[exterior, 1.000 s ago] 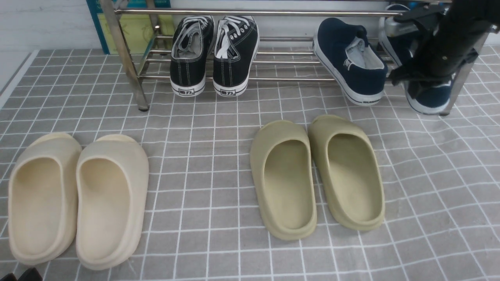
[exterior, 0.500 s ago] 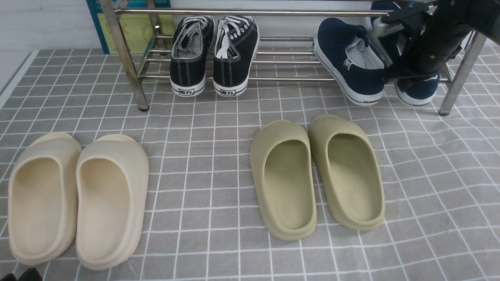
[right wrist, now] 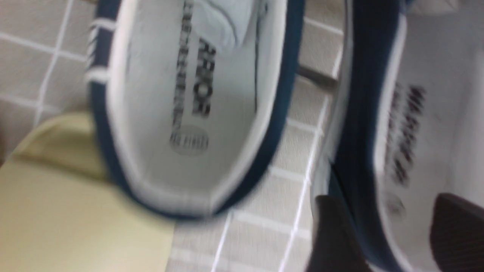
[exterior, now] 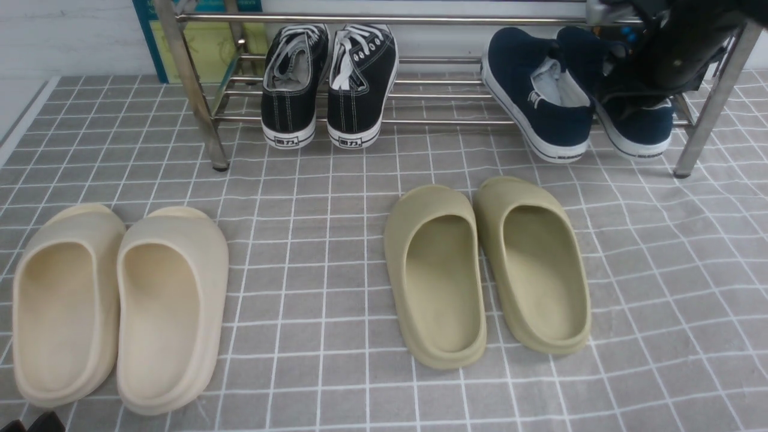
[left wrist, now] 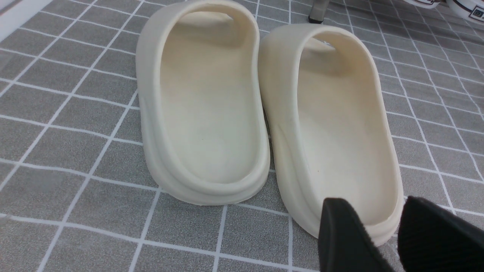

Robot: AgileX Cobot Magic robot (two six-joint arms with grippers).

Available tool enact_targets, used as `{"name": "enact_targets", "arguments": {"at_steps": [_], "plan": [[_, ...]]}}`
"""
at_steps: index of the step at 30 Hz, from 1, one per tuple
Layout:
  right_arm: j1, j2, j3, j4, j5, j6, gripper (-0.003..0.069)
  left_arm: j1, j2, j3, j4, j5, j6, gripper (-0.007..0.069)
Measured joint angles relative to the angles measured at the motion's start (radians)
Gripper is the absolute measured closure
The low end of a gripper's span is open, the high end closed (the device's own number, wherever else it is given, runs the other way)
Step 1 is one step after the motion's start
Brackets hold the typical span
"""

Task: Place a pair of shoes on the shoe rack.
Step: Use the right arm to put a shoe into the shoe rack

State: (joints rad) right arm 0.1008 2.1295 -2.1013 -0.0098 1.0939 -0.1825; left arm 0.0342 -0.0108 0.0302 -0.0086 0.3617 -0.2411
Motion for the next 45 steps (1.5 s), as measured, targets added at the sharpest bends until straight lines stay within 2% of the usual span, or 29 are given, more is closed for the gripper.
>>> {"name": "enact_targets", "arguments": {"at_steps": [5, 9, 14, 17, 24, 27, 35, 45], "plan": [[0.000, -0.093, -0.008, 0.000, 0.122, 0.001, 0.0242, 0.000, 0.000, 0.000, 0.000, 0.000, 0.000, 0.0386], [0.000, -0.184, 0.025, 0.035, 0.149, -0.009, 0.0355, 0.000, 0.000, 0.000, 0.000, 0.000, 0.000, 0.0386], [0.000, -0.200, 0.184, 0.203, 0.148, -0.075, 0.0600, 0.000, 0.000, 0.000, 0.000, 0.000, 0.000, 0.0386], [0.000, -0.169, 0.287, 0.282, 0.080, -0.117, 0.0662, 0.000, 0.000, 0.000, 0.000, 0.000, 0.000, 0.0386], [0.000, -0.093, 0.341, 0.318, -0.166, -0.127, 0.0662, 0.000, 0.000, 0.000, 0.000, 0.000, 0.000, 0.0386], [0.000, -0.067, 0.342, 0.377, -0.281, -0.130, 0.0662, 0.000, 0.000, 0.000, -0.002, 0.000, 0.000, 0.0386], [0.000, -0.064, 0.345, 0.492, -0.397, -0.133, 0.0662, 0.000, 0.000, 0.000, -0.002, 0.000, 0.000, 0.0386], [0.000, -0.036, 0.340, 0.503, -0.421, -0.135, 0.0661, 0.000, 0.000, 0.000, -0.002, 0.000, 0.000, 0.0386]]}}
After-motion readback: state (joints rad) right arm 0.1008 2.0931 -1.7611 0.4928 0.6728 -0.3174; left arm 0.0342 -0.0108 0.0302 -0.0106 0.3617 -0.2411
